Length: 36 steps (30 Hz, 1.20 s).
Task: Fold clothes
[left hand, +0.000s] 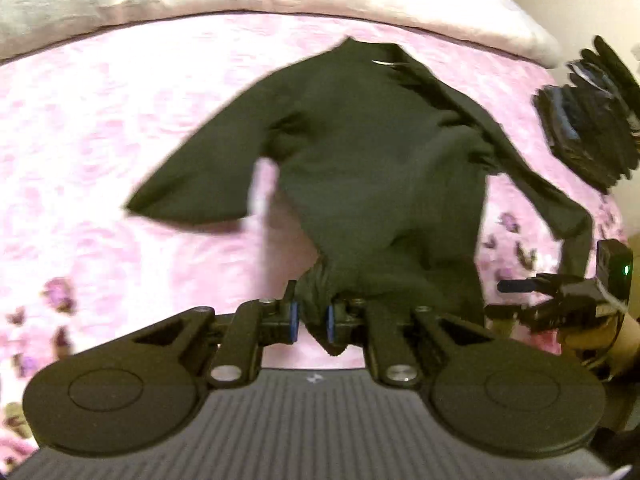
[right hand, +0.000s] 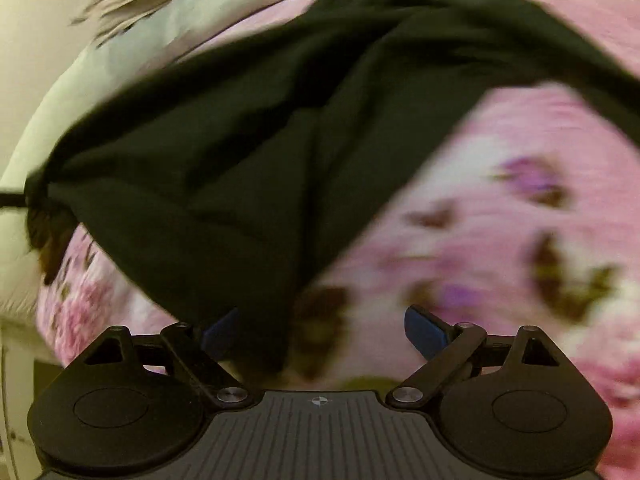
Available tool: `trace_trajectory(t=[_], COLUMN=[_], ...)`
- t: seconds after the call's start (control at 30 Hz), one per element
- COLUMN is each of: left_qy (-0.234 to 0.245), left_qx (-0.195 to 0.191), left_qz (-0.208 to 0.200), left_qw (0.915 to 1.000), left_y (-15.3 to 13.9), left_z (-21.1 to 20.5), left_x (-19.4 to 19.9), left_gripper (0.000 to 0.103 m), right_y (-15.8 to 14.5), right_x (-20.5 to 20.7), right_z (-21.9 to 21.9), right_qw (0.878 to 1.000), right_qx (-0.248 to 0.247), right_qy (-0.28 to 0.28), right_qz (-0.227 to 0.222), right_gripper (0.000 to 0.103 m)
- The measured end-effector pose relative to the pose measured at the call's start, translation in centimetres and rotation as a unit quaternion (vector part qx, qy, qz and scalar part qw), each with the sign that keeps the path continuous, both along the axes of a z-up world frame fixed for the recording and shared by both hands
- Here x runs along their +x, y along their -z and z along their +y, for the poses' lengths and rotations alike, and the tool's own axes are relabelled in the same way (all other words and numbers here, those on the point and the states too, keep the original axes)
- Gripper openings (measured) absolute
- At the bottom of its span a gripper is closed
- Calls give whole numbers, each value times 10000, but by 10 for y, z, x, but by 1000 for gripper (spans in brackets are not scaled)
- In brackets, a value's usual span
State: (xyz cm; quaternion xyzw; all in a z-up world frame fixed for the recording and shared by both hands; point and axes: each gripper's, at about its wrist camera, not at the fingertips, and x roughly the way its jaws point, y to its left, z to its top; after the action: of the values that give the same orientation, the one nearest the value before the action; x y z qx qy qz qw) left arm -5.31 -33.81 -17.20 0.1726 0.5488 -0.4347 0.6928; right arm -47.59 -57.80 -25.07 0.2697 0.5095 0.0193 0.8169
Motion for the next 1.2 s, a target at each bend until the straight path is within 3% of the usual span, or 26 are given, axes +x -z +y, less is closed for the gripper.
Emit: trace_trajectory(t=[0.1, 0.2, 0.33, 0.37, 0.47, 0.53, 0.63, 0.67, 0.7, 0.73, 0.83, 0.87, 0.9, 0.93, 0.97, 1.03, 1.1, 1.13, 1.2], left_qy=[134, 44, 68, 123, 305, 418, 605, 672, 748, 803, 611, 559, 491, 412, 347, 457, 690, 810, 945], left_qx=[276, 454, 218, 135, 117, 216, 308, 307, 201, 91, -339, -490, -628, -747, -859, -994, -985, -932, -756], left_qz=[-234, -457, -403, -334, -191, -184, -208, -226, -274, -289, -58, -54, -59, -91, -115, -60, 25, 76, 254], left_qw=[9993, 9979, 9989, 9993, 9993, 9987, 9975, 9970, 9966, 9963, 9975, 9972, 9968, 9963, 9956, 9940, 9927, 9923, 9923], left_y=[10, 28, 48, 52, 75, 96, 123, 130, 128, 127, 104, 92, 78, 63, 47, 23, 5, -1, -1], left_z=[11, 20, 26, 27, 31, 32, 29, 28, 27, 26, 30, 33, 38, 45, 52, 64, 73, 77, 88], left_x=[20, 47, 62, 60, 49, 40, 29, 25, 22, 20, 27, 30, 35, 42, 48, 50, 39, 30, 8], left_gripper=[6, 0, 0, 7, 65, 67, 64, 59, 23, 3, 3, 2, 3, 3, 3, 3, 3, 3, 3], right_y=[3, 5, 12, 15, 19, 19, 21, 20, 21, 22, 23, 20, 16, 13, 6, -12, -43, -59, -88], right_x=[12, 17, 12, 10, 0, -4, -7, -8, -7, -5, 4, 6, 8, 9, 10, 3, -11, -20, -46], right_z=[34, 66, 105, 114, 126, 128, 137, 140, 141, 142, 144, 140, 136, 133, 123, 99, 94, 95, 91], right_qw=[9993, 9938, 9830, 9795, 9784, 9779, 9779, 9780, 9775, 9767, 9733, 9731, 9727, 9723, 9718, 9701, 9471, 9298, 9004], right_qx=[-215, -996, -1705, -1891, -1993, -2046, -2045, -2027, -2028, -2050, -2194, -2228, -2262, -2297, -2342, -2425, -3163, -3586, -4188], right_qy=[-206, -382, -561, -592, -407, -219, 47, 153, 276, 360, 434, 355, 276, 198, 157, 65, -537, -822, -1130], right_qz=[-217, -321, -378, -351, -359, -363, -440, -475, -509, -527, -519, -474, -428, -379, -241, -40, -10, 51, 346], right_gripper=[92, 92, 92, 92, 92, 92, 92, 92, 92, 92, 91, 73, 63, 25, 19, 18, 16, 3, 3])
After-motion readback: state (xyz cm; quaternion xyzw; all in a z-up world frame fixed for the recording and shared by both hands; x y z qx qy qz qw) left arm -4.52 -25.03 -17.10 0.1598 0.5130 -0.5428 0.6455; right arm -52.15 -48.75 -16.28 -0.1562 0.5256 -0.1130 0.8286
